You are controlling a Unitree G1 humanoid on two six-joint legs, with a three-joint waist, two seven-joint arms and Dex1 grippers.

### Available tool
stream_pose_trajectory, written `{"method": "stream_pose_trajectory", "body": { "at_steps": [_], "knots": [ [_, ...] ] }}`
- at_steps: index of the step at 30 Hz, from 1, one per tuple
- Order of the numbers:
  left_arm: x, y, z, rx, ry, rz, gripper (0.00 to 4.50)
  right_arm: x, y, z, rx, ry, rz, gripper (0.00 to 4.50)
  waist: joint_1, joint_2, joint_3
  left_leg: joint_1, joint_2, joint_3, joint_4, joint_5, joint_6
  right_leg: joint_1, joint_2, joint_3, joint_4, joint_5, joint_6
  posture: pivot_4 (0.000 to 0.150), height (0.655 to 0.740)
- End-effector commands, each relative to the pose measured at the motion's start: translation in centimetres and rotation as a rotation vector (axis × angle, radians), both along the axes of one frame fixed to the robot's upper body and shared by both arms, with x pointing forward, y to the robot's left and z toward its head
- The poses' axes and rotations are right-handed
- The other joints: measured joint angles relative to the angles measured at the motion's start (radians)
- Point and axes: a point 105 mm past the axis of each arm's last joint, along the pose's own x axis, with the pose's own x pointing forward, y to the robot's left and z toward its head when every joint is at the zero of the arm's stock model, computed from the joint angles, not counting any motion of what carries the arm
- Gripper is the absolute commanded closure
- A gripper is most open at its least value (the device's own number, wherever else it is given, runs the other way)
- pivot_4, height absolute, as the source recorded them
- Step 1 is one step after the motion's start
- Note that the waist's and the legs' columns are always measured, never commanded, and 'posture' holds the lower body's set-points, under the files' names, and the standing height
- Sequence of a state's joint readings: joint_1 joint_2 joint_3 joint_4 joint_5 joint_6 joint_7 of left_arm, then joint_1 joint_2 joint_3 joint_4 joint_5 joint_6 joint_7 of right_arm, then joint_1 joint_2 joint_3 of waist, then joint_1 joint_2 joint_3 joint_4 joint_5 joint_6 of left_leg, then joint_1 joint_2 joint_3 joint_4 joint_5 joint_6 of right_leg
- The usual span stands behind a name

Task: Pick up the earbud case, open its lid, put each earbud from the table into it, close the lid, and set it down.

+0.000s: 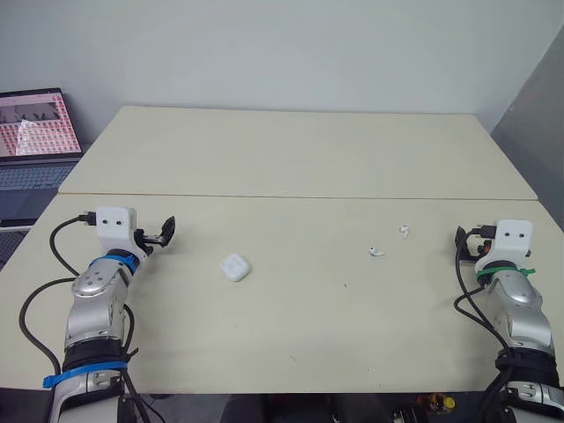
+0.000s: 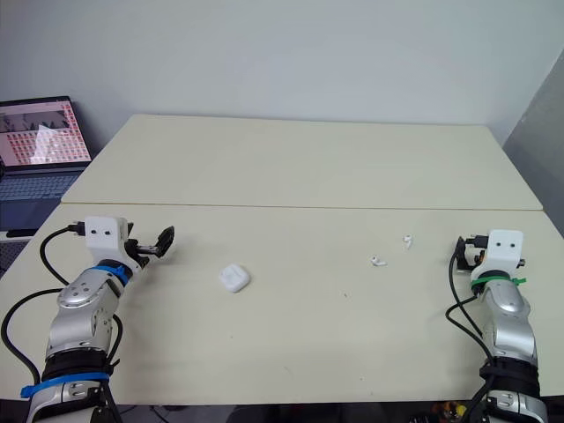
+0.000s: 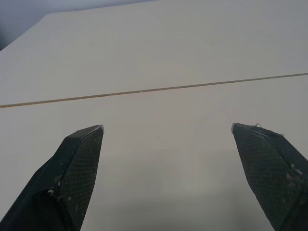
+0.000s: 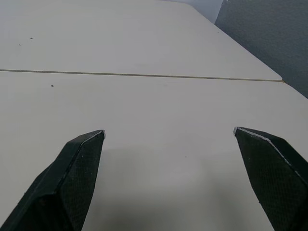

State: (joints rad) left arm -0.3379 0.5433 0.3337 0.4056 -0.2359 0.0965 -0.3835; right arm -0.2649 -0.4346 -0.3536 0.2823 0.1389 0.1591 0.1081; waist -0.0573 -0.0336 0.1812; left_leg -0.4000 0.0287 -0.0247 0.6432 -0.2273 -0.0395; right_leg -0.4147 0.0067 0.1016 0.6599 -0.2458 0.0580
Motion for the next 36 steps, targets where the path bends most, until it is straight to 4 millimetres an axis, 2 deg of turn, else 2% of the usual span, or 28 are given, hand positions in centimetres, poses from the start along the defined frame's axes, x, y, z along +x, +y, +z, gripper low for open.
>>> {"method": "stream_pose_trajectory", "body": {
  "at_steps": [1,17,22,25,28,30,33,36],
  "knots": [
    [0.0,0.4,2.1,0.008,-0.070,-0.005,0.02,0.1,-0.8,2.1,-0.029,-0.068,-0.015,0.00,0.000,0.000,0.000,0.000,0.000,0.000,0.000,0.000,0.000,0.000,0.000,0.000,0.000,0.000,0.000,0.150,0.7400],
    [-0.2,1.0,2.7,0.021,-0.080,-0.003,0.02,0.4,-0.6,2.6,-0.048,-0.082,-0.004,0.00,0.000,0.000,0.000,0.000,0.000,0.000,0.000,0.000,0.000,0.000,0.000,0.000,0.000,0.000,0.000,0.150,0.7400],
    [-0.7,1.1,3.6,0.028,-0.083,-0.052,0.02,1.4,0.3,4.0,-0.105,-0.098,0.066,0.00,-0.002,0.000,0.000,0.000,0.000,0.000,0.000,0.000,0.000,0.000,0.000,0.000,0.000,0.000,0.000,0.150,0.7400],
    [-1.0,0.0,5.0,0.009,-0.094,-0.160,0.02,2.5,1.5,5.2,-0.118,-0.115,0.143,0.00,-0.002,0.000,0.000,0.000,0.000,0.000,0.000,0.000,0.000,0.000,0.000,0.000,0.000,0.000,0.000,0.150,0.7400],
    [-1.6,-1.7,6.4,0.019,-0.073,-0.304,0.02,3.6,3.0,6.4,-0.124,-0.127,0.241,0.00,-0.004,0.000,0.001,0.000,0.000,0.001,0.000,0.000,0.000,-0.001,0.000,0.000,0.000,0.000,0.000,0.150,0.7400],
    [-2.7,-3.9,7.0,0.022,-0.016,-0.462,0.02,4.7,5.2,7.5,-0.120,-0.130,0.376,0.00,-0.006,0.000,0.001,0.000,0.000,0.000,0.000,0.000,0.000,-0.001,0.000,0.000,0.000,0.000,-0.001,0.150,0.7400],
    [-5.1,-7.6,6.9,0.033,0.120,-0.693,0.02,5.7,10.2,8.6,-0.139,-0.119,0.664,0.00,-0.018,0.002,0.001,0.000,0.001,0.001,-0.002,0.000,0.000,-0.001,0.000,0.000,0.000,-0.001,-0.001,0.150,0.7400],
    [-6.6,-9.7,6.0,0.045,0.230,-0.808,0.02,5.5,15.2,9.2,-0.087,-0.121,0.937,0.00,-0.026,0.002,0.002,0.000,0.001,0.000,-0.003,0.000,0.000,-0.001,0.000,0.000,0.000,-0.001,-0.002,0.150,0.7400]
  ]
}}
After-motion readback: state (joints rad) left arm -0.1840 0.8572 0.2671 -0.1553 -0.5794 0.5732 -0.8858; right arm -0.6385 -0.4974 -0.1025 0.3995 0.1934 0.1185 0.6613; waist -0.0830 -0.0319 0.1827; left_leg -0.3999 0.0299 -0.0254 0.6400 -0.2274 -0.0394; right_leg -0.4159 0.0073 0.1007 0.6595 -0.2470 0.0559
